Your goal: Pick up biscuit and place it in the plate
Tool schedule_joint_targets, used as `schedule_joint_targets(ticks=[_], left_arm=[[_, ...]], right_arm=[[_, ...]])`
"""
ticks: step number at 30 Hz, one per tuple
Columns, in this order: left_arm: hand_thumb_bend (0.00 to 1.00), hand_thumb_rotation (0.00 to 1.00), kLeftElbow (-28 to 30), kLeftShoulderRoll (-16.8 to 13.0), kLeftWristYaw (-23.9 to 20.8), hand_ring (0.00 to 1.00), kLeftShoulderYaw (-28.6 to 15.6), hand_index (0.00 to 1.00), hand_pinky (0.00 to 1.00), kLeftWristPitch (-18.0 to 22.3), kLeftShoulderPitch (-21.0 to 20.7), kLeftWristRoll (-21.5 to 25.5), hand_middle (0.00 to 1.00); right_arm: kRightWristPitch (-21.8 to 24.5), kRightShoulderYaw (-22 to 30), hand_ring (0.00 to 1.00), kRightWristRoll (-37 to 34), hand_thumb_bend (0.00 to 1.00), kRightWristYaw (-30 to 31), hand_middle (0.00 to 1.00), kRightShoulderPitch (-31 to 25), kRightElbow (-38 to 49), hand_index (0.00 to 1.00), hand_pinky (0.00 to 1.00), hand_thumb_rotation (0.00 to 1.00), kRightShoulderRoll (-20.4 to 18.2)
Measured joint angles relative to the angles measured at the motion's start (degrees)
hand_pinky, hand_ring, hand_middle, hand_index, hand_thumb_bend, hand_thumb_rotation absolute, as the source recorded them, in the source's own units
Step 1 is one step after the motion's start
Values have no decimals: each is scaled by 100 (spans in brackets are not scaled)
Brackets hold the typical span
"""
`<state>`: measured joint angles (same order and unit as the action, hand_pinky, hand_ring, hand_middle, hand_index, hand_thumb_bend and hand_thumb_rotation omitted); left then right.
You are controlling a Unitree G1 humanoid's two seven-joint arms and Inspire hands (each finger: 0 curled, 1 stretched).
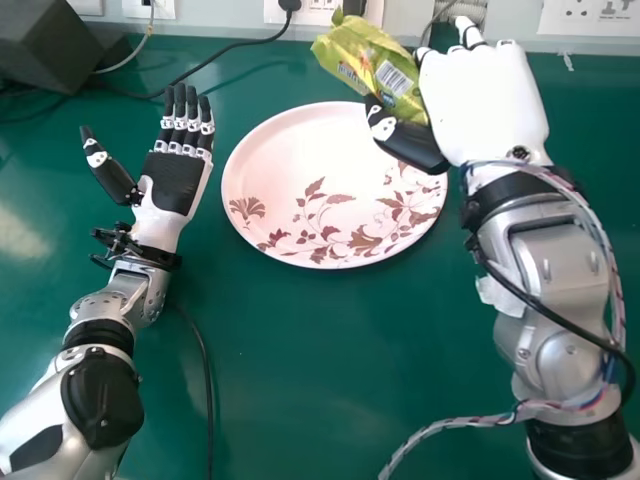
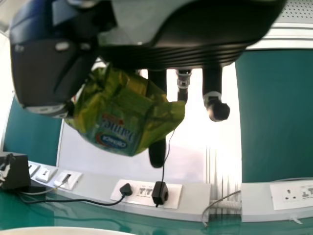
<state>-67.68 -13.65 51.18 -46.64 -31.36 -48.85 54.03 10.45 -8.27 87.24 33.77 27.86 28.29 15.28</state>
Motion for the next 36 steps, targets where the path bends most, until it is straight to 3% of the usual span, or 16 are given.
schedule_joint_targets(ticks=[8,23,36], left_arm=[[98,39,65,23,-8,92,1,100,99,9,21,2,100],[99,35,403,59,15,90,25,100,100,-244,176,8,99],[99,38,638,89,-8,93,32,100,100,-327,301,87,100]], right_arm=[[22,-13,17,-278,49,-23,28,-3,-28,49,5,3,-8],[24,-139,17,-558,49,-49,28,-248,-28,49,4,3,-14],[37,-257,17,-789,49,-196,28,-332,-345,49,5,3,-29]])
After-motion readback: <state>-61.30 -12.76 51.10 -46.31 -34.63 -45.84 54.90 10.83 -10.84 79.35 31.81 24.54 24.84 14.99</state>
